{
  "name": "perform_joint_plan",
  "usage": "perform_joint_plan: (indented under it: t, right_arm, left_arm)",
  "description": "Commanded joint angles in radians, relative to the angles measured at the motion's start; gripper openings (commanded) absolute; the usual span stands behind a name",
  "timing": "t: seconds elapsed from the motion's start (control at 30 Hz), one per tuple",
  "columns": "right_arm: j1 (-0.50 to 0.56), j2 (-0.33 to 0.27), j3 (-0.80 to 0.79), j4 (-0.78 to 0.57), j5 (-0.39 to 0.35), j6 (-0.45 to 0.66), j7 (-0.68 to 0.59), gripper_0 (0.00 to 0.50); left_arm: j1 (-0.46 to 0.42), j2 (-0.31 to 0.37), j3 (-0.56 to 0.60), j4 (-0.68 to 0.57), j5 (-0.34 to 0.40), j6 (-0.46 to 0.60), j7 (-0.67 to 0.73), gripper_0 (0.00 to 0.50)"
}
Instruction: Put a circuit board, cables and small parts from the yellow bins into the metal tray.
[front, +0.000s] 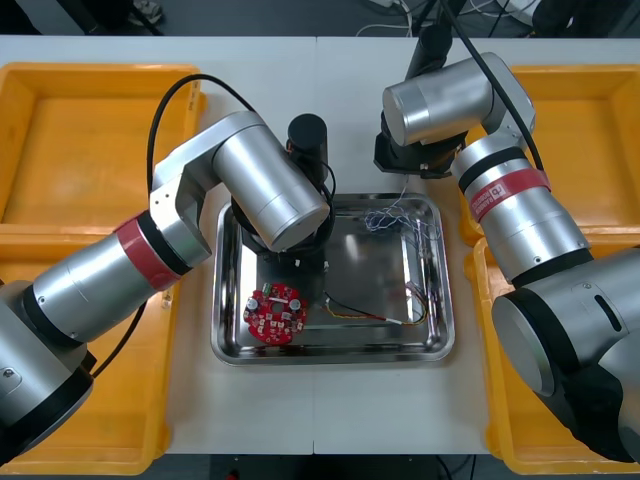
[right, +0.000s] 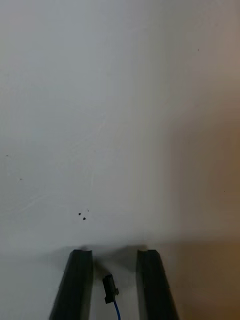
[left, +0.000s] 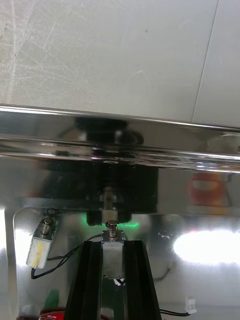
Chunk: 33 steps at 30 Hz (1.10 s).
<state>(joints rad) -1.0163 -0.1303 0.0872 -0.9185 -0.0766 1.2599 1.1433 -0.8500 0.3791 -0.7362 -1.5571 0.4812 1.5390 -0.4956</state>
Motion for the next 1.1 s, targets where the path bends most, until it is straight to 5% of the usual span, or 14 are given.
perform_joint_plan:
  t: [0.03,0.27,0.3,0.33,0.37,0.4,0.43,1.1]
  right_arm:
    - [0.016,0.014,0.028,-0.016,0.000,-0.005,-0.031,0.116]
    - [0.016,0.012,0.025,-0.060,0.001,0.059,-0.023,0.050]
    - [0.016,0.011,0.025,-0.076,0.000,0.079,-0.022,0.030]
    - [0.016,0.011,0.025,-0.091,0.000,0.096,-0.020,0.005]
    - [0.016,0.011,0.025,-0.100,-0.002,0.108,-0.019,0.000]
    - [0.016,0.009,0.025,-0.119,-0.003,0.128,-0.019,0.000]
    - [0.016,0.009,0.025,-0.138,-0.005,0.153,-0.016,0.000]
    - [0.073,0.003,0.006,-0.435,-0.060,0.461,0.001,0.000]
  left_arm:
    - [0.011,-0.019,-0.015,-0.009,0.005,-0.028,0.000,0.000]
    - [0.012,-0.012,-0.017,-0.009,0.013,-0.031,-0.001,0.000]
    - [0.012,-0.012,-0.015,-0.009,0.014,-0.031,-0.001,0.040]
    - [0.012,-0.011,-0.017,-0.009,0.014,-0.031,-0.005,0.221]
    - [0.012,-0.011,-0.017,-0.009,0.014,-0.033,-0.006,0.297]
    - [0.012,-0.011,-0.017,-0.009,0.014,-0.036,-0.008,0.449]
    - [0.012,-0.009,-0.017,-0.009,0.013,-0.040,-0.009,0.491]
    - [0.011,0.047,0.027,-0.095,0.053,0.032,-0.026,0.500]
